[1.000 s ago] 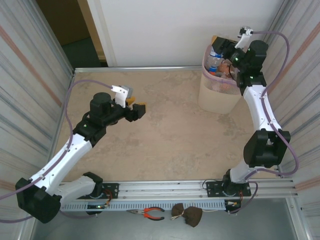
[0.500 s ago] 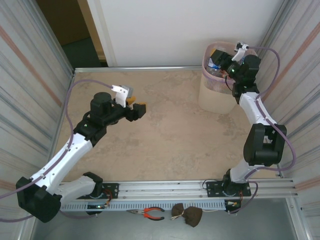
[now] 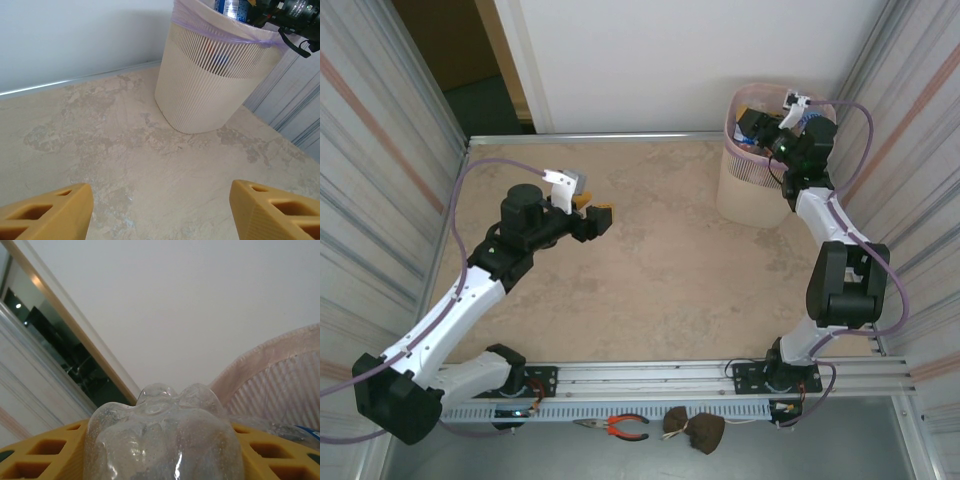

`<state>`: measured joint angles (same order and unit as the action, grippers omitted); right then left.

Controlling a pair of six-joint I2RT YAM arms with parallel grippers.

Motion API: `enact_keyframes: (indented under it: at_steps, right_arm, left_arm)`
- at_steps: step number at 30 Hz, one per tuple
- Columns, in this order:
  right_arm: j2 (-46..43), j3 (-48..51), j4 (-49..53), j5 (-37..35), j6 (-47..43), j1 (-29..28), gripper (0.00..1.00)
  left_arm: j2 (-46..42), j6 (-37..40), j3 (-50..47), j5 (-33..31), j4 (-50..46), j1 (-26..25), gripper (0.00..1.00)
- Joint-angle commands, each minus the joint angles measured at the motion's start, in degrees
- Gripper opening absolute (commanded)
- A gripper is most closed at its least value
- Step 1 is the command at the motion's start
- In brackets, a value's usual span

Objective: Put the plastic bottles in the bin

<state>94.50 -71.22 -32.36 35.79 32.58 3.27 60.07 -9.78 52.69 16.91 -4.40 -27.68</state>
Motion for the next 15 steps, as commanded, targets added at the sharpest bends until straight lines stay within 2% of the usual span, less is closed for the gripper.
enact_keyframes:
  at_steps: [1,7,15]
  right_arm:
    - [0.0,2.9,8.0,3.3,-6.2,0.3,0.62]
    - [-3.5,-1.6,13.7,4.0,-9.7,0.6,0.78]
    - [-7.3,-10.0,25.9,0.5,-13.3,1.3,0.85]
  left_arm:
    - [-0.4,-0.4,0.9,0.8,1.0,0.5,0.73]
    - [0.2,-0.2,1.8,1.3,1.3,0.5,0.73]
    - [0.5,-0.2,1.8,1.3,1.9,0.6,0.73]
